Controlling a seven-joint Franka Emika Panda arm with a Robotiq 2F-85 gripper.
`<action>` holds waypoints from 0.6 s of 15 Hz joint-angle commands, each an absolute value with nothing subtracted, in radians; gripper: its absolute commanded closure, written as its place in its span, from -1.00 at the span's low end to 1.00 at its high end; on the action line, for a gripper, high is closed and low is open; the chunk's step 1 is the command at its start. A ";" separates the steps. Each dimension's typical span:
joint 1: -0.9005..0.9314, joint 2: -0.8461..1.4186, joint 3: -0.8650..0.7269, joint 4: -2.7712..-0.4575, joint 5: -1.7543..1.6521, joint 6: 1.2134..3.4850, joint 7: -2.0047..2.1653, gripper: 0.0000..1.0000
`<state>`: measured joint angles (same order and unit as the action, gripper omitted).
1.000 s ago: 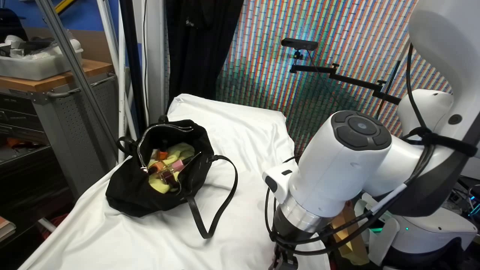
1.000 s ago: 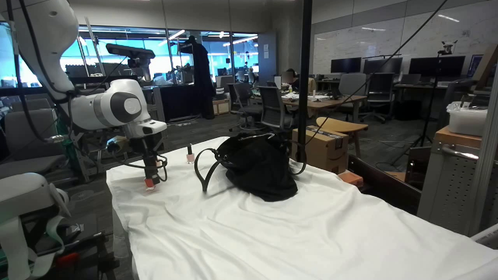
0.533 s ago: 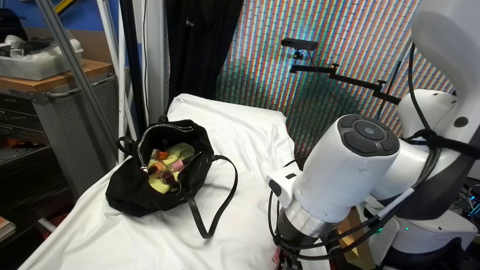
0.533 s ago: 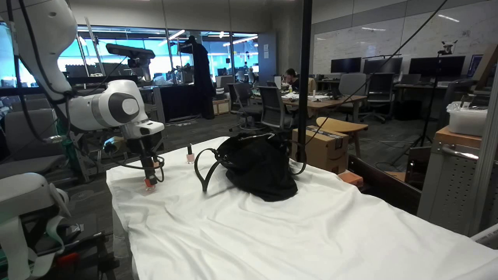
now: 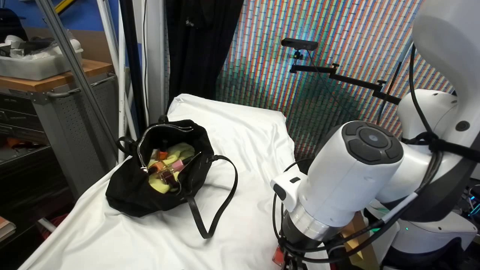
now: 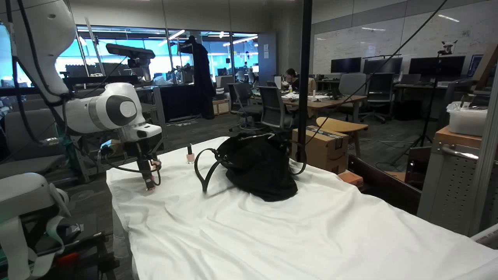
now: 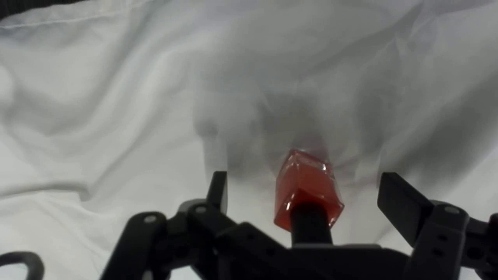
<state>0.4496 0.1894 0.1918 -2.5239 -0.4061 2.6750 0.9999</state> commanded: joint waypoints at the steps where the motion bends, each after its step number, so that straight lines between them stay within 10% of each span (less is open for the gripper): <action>1: 0.446 0.182 0.193 -2.533 -0.415 2.694 0.999 -1.00; 9: 0.436 0.164 0.182 -2.537 -0.420 2.693 0.995 -1.00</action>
